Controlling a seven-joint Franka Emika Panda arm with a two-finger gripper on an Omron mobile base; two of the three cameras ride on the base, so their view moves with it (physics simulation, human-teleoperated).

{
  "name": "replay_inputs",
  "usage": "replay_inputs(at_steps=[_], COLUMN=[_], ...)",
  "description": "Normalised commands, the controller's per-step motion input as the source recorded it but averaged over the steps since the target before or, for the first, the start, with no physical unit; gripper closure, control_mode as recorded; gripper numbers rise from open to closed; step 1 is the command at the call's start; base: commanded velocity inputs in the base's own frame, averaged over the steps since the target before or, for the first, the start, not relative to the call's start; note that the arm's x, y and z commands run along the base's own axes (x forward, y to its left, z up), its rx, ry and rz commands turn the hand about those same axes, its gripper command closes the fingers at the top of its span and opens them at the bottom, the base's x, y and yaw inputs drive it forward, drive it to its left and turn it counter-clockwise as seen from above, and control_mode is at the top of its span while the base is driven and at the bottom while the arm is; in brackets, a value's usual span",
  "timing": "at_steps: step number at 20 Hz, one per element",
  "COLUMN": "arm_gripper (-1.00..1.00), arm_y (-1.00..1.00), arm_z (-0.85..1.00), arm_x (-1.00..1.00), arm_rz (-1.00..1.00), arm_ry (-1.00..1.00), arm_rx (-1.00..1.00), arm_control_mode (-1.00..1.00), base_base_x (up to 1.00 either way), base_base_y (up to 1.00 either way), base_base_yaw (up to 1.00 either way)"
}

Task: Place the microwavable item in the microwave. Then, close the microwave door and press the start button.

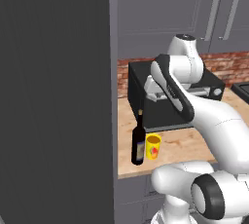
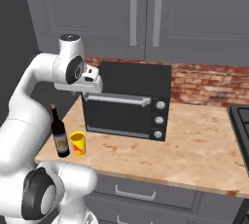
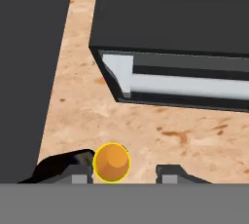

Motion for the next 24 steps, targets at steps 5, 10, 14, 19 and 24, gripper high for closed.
replay_inputs(at_steps=[5,10,14,19,24], arm_gripper=[-1.0,-1.0,-1.0,-1.0,-1.0], arm_y=[-0.17,-0.54,-0.24,-0.24,-0.3], arm_z=[-0.06,-0.46,-0.67,-0.64,-0.13], arm_x=[-0.22,-0.23,0.01,0.01,-0.05], arm_rz=[0.0,0.09,0.31,0.49,0.52], arm_ry=[-0.06,-0.4,-0.39,-0.47,-0.49], arm_rx=[0.0,0.14,0.1,0.05,0.05], arm_control_mode=[-1.0,-1.0,-1.0,-1.0,-1.0], base_base_x=[0.0,0.0,0.0,0.0,0.0], base_base_y=[0.0,0.0,0.0,0.0,0.0], base_base_yaw=[0.0,0.0,0.0,0.0,0.0])
